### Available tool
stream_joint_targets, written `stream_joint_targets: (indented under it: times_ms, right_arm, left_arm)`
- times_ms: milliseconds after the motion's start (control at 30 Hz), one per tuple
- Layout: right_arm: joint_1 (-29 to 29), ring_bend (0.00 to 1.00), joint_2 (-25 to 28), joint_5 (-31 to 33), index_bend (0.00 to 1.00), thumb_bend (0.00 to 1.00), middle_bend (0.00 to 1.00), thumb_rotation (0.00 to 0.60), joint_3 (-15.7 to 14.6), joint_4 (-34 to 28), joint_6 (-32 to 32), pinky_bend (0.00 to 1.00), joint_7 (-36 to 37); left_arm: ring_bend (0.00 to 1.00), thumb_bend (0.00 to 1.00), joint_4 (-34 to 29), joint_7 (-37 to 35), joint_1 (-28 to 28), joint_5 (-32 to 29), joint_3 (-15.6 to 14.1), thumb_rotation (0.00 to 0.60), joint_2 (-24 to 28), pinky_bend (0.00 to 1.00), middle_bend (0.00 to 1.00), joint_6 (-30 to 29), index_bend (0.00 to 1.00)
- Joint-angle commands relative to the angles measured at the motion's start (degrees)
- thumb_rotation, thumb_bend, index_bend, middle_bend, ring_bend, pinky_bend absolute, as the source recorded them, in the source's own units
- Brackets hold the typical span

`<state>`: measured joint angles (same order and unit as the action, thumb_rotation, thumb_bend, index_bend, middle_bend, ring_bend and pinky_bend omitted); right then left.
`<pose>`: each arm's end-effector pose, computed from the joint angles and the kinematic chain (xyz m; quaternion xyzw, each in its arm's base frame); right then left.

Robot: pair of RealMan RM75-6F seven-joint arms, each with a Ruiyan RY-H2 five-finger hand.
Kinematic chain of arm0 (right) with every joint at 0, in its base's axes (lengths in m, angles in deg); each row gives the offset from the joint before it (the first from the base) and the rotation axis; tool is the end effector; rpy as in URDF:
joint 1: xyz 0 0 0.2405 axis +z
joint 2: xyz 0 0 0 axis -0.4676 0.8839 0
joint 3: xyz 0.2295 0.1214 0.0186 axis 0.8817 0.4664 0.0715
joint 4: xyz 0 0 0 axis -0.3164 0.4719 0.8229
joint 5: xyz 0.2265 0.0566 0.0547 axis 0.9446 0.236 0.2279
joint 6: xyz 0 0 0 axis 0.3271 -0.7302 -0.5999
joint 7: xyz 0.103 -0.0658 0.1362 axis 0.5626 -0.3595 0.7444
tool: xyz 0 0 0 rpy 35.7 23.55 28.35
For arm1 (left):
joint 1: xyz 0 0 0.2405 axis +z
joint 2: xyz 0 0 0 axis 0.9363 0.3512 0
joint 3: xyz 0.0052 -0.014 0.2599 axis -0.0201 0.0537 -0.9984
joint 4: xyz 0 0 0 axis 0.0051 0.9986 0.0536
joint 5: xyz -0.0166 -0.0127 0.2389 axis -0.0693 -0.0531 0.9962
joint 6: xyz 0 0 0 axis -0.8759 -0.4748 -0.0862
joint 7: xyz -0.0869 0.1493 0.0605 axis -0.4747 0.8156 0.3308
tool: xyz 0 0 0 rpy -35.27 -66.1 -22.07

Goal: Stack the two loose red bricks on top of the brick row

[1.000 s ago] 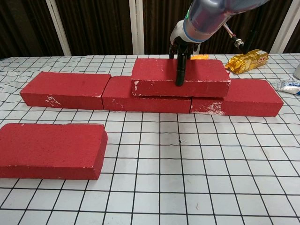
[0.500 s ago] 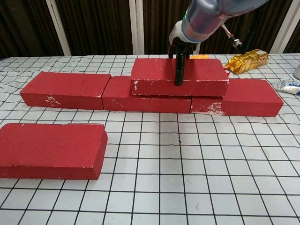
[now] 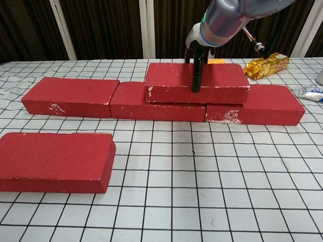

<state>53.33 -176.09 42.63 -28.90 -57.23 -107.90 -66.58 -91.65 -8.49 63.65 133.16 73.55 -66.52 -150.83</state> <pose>0.0012 -0.4957 -0.0460 0.7136 -0.4571 0.1342 0.5137 -0.3505 0.2284 0.1322 -0.5669 -0.4252 -0.2903 0.6431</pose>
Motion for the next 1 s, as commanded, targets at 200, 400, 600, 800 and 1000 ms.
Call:
stream_joint_targets:
  times_ms: [200, 400, 600, 800, 1000]
  right_arm:
    - [-0.59, 0.21, -0.21, -0.03, 0.27, 0.16, 0.23, 0.6, -0.03, 0.48, 0.52, 0.0, -0.21]
    - [-0.97, 0.21, -0.18, -0.47, 0.27, 0.16, 0.23, 0.6, 0.07, 0.34, 0.49, 0.0, 0.04]
    - [-1.16, 0.17, -0.1, -0.27, 0.27, 0.16, 0.23, 0.6, 0.25, 0.19, 0.37, 0.0, -0.06]
    - [-1.32, 0.12, -0.15, 0.16, 0.27, 0.16, 0.21, 0.6, 0.35, 0.29, 0.35, 0.0, -0.37]
    - [-1.31, 0.03, -0.34, 0.97, 0.21, 0.16, 0.12, 0.6, 0.63, 0.5, 0.27, 0.0, -0.92]
  left_arm:
    - [0.0, 0.0, -0.1, 0.41, -0.04, -0.06, -0.05, 0.6, -0.14, 0.02, 0.01, -0.04, 0.12]
    - [0.0, 0.0, -0.03, 0.72, -0.24, -0.18, -0.11, 0.6, -0.31, 0.02, 0.01, 0.27, 0.12]
    - [0.0, 0.0, 0.02, 1.02, -0.27, -0.21, -0.09, 0.6, -0.49, 0.02, 0.01, 0.12, 0.12]
    - [0.0, 0.0, 0.06, 1.27, -0.36, -0.39, -0.08, 0.6, -0.59, 0.02, 0.01, 0.25, 0.12]
    - [0.0, 0.0, -0.01, 1.28, -0.36, -0.47, -0.08, 0.6, -0.58, 0.02, 0.01, 0.23, 0.12]
